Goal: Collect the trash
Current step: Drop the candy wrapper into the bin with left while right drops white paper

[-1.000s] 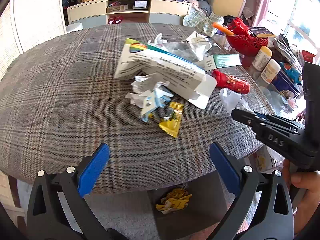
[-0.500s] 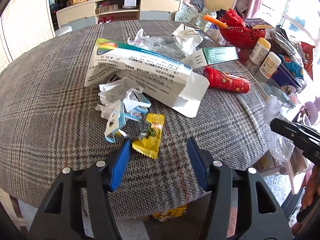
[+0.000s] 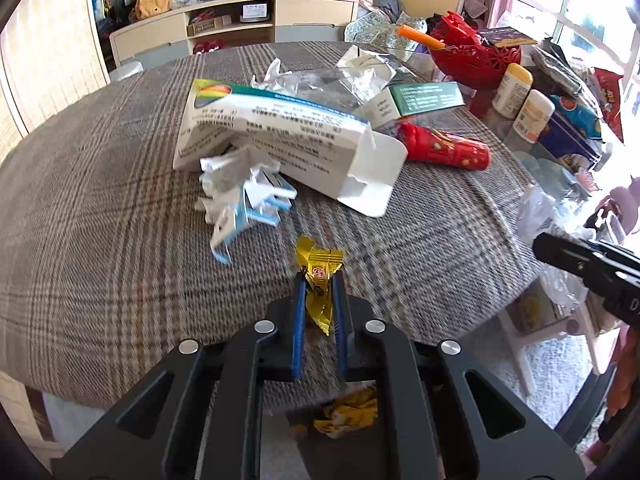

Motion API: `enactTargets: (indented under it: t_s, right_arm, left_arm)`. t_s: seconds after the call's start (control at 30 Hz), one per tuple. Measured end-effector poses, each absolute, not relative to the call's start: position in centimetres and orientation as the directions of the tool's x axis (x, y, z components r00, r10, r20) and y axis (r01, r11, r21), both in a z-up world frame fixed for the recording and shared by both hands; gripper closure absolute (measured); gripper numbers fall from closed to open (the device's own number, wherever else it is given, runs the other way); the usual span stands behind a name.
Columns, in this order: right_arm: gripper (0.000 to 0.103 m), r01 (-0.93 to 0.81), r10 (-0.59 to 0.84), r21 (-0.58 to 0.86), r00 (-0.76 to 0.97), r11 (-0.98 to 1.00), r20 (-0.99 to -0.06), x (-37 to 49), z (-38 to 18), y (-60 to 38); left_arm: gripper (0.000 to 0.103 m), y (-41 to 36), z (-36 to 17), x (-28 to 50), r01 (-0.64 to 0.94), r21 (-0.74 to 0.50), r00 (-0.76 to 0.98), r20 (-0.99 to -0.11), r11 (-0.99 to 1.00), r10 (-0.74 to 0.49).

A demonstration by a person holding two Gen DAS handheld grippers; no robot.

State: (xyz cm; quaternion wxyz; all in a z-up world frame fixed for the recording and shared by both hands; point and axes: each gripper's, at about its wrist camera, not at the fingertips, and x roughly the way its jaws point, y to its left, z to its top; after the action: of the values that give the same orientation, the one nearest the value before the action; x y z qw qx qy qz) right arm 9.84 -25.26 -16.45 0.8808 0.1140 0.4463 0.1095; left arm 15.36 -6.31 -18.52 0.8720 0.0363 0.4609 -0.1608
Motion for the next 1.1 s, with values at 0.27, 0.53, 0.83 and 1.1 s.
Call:
enactTargets:
  t_s: [0.27,0.53,0.83,1.1]
  right_arm:
    - [0.086,-0.095,0.269,0.262,0.559,0.960,-0.784,6.4,-16.5,-24.2]
    - [0.085,-0.093,0.268,0.259,0.525,0.961,-0.808,1.4,-17.8,-23.7]
    - [0.085,-0.052,0.261,0.264,0.417,0.963,-0.871,-0.7,-23.3,-23.0]
    - [0.085,-0.001,0.256,0.270,0.320,0.963,-0.912,1.2,-28.9,-21.8]
  left_arm:
    - [0.096,-5.3,-18.7,10.5,0.305,-0.167,0.493,-0.815,0.938,-0.305]
    - [0.096,-5.2,-20.7,4.1,0.311,-0.208,0.447,-0.829,0.927,-0.336]
    - [0.096,-5.4,-26.6,0.9,0.278,-0.237,0.378,-0.864,0.931,-0.332]
    - [0.095,-6.3,-30.6,1.3,0.279,-0.256,0.352,-0.869,0.926,-0.347]
